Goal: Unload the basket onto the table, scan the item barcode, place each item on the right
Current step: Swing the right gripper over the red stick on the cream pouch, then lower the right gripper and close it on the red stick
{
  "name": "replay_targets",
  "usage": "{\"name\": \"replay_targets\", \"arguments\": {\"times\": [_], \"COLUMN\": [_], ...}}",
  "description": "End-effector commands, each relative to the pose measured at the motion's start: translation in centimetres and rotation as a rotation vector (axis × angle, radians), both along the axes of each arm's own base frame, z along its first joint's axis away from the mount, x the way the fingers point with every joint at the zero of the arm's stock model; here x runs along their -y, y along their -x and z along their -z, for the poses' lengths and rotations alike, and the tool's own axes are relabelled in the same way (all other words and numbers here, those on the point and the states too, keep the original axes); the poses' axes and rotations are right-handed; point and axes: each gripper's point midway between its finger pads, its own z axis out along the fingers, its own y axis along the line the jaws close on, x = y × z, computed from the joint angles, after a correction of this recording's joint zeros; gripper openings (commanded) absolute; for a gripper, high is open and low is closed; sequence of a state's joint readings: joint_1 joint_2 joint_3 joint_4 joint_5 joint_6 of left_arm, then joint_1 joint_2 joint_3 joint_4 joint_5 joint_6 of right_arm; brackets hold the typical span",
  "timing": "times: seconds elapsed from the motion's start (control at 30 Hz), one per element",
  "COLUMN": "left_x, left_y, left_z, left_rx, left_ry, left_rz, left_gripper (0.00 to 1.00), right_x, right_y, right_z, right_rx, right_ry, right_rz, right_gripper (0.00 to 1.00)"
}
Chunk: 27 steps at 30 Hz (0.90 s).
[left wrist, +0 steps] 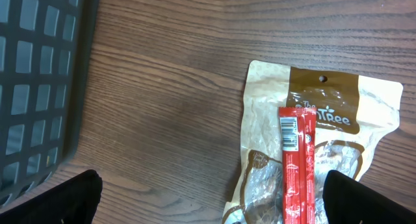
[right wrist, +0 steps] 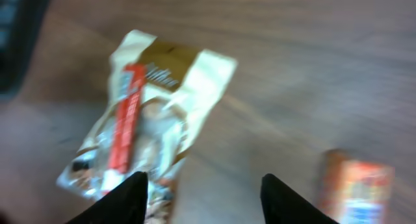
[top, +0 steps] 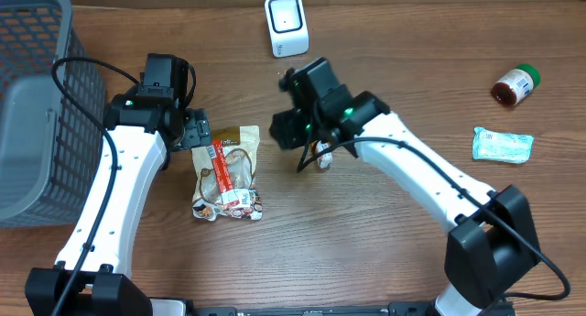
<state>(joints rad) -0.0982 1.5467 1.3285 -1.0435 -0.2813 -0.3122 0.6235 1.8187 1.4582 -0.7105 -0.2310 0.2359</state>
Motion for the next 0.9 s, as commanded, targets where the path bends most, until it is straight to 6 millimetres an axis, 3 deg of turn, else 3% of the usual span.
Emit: {"name": "replay_targets", "arguments": {"times": [0.0, 0.4, 0.87], "left_x": [-0.1, -0.1, -0.1], "left_y": [-0.1, -0.1, -0.1], "left_z": [0.0, 0.0, 0.0], "left_rx": [0.0, 0.0, 0.0], "left_ry": [-0.007, -0.007, -0.007], "left_rz": [-0.001, -0.001, -0.001], "left_gripper": [1.0, 1.0, 1.0], "right_x": [-1.7, -6.1, -10.2], "right_y": [3.0, 7.2, 9.1], "right_z": [0.9, 4.3, 5.8], "right_rx": [-0.1, -0.09, 0.073], "right_ry": [-0.044, -0.109, -0.124], "right_rz": [-0.009, -0.077, -0.099], "right_gripper": [0.51, 0.41, 0.38]}}
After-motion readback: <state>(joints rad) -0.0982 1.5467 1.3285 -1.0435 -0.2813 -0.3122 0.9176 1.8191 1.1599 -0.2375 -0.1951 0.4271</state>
